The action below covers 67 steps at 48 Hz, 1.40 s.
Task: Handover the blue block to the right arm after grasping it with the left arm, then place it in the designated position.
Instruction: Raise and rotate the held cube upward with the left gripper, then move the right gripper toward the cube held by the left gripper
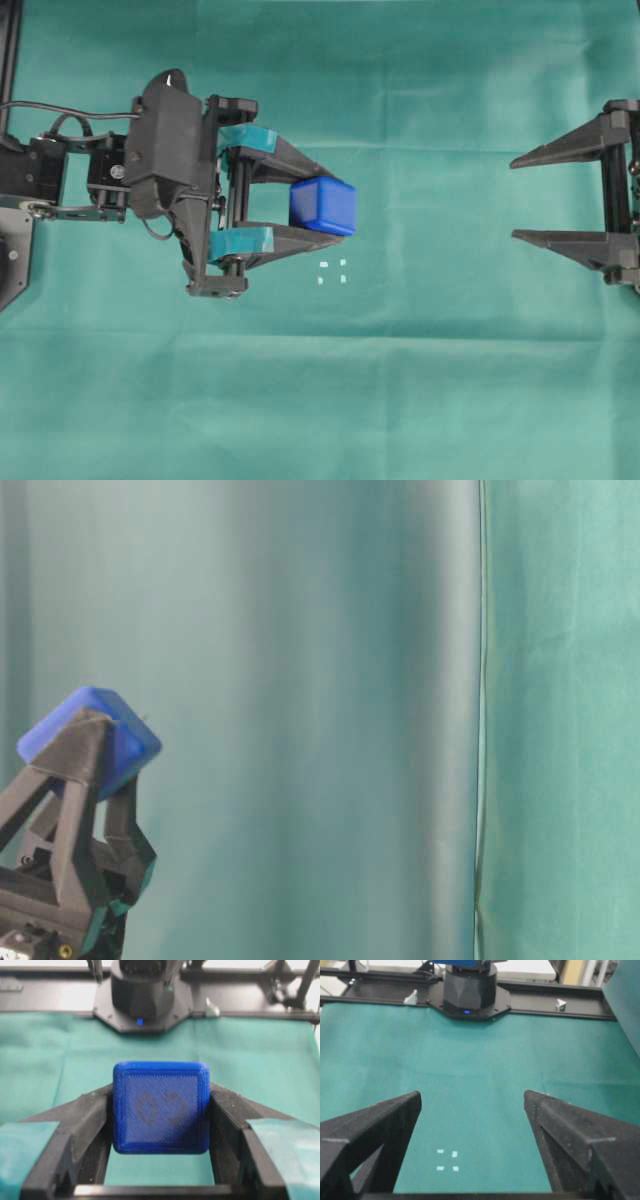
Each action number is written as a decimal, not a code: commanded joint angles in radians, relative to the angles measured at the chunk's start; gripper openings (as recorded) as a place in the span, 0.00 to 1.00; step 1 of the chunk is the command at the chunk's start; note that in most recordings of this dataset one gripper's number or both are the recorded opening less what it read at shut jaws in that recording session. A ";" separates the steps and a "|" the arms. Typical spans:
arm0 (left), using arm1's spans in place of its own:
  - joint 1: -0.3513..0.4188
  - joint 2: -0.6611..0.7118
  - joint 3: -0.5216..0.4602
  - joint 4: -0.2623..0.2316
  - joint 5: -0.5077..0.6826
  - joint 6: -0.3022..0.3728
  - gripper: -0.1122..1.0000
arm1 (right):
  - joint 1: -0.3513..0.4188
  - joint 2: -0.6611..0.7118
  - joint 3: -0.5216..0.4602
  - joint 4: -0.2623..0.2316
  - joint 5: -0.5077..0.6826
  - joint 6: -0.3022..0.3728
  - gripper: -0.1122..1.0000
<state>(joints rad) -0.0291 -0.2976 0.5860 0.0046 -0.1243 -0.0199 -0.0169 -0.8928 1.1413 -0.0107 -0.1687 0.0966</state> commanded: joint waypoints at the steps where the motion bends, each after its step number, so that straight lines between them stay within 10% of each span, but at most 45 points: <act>1: 0.000 -0.014 -0.008 -0.003 -0.046 0.002 0.52 | -0.002 0.003 -0.028 -0.003 -0.011 0.000 0.94; 30: 0.005 -0.009 -0.006 -0.005 -0.046 -0.003 0.52 | -0.002 0.003 -0.063 -0.048 -0.008 -0.008 0.94; 51: 0.005 -0.009 -0.006 -0.006 -0.037 -0.005 0.52 | -0.003 0.003 -0.117 -0.393 0.011 -0.173 0.92; 67: 0.005 -0.009 -0.006 -0.006 -0.037 -0.006 0.52 | -0.002 0.006 -0.120 -0.684 0.006 -0.420 0.92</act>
<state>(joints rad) -0.0276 -0.2961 0.5921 0.0000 -0.1565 -0.0261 -0.0169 -0.8912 1.0477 -0.6412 -0.1549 -0.2884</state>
